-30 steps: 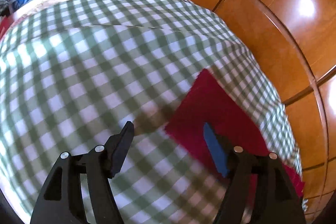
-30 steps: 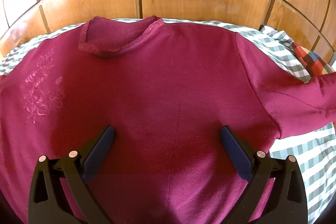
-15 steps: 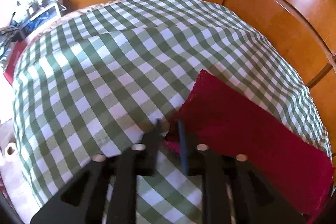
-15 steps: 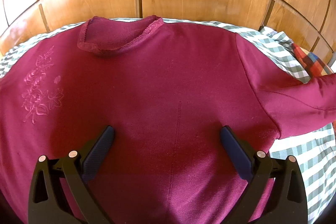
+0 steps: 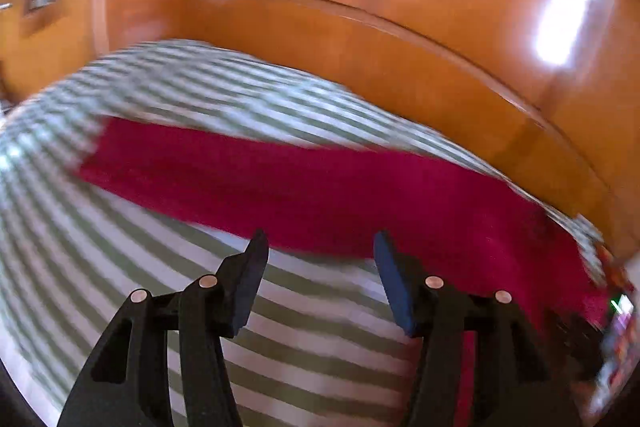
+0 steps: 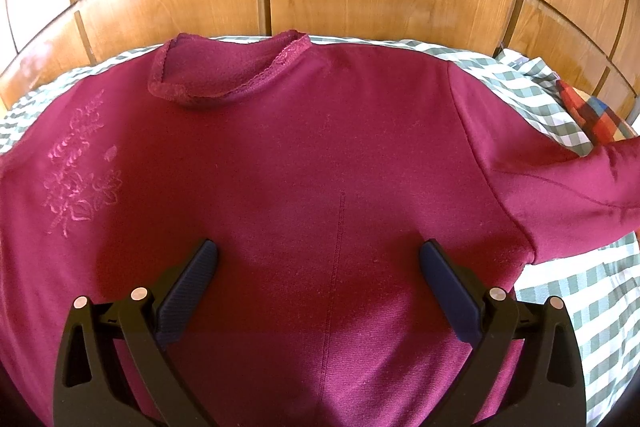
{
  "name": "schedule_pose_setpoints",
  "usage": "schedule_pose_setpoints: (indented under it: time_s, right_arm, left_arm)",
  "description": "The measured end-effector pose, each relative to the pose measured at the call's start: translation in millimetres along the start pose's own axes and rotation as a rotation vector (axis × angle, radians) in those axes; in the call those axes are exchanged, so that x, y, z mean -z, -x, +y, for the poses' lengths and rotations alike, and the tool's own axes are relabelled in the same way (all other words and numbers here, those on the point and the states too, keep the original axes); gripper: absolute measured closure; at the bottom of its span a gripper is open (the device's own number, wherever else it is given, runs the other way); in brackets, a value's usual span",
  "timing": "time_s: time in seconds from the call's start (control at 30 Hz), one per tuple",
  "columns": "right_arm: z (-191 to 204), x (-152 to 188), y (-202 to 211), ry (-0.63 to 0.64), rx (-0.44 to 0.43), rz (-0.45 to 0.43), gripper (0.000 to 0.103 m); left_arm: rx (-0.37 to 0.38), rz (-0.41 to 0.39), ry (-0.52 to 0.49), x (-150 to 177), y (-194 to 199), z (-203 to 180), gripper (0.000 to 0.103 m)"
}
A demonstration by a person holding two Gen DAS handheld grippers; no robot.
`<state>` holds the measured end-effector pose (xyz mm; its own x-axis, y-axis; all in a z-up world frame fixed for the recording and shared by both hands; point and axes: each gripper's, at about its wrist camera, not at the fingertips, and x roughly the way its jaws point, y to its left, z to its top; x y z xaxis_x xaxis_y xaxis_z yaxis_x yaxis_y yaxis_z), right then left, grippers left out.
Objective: Fold small clothes
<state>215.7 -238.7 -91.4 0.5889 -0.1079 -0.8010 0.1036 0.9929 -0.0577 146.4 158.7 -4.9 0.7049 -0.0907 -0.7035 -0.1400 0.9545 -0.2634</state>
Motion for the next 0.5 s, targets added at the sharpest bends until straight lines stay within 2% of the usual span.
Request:
schedule_pose_setpoints:
  time_s: [0.1,0.2,0.27,0.37,0.5]
  right_arm:
    - [-2,0,0,-0.01,-0.01,0.0,0.003]
    - [-5,-2,1,-0.028,-0.03,0.006,0.003]
    - [-12,-2,8,-0.042,-0.043,0.03,0.004]
    - [-36,11,32,-0.077,-0.072,0.023,0.004]
    - [-87,42,66,-0.183,-0.087,0.028,0.004]
  left_arm:
    - [0.092,0.034,-0.084,34,2,-56,0.049]
    - [0.077,0.071,-0.167,67,-5,-93,0.049]
    - [0.085,0.104,-0.17,84,-7,-98,0.049]
    - [0.006,0.131,-0.218,110,-10,-90,0.049]
    - [0.047,0.115,-0.207,129,2,-68,0.05]
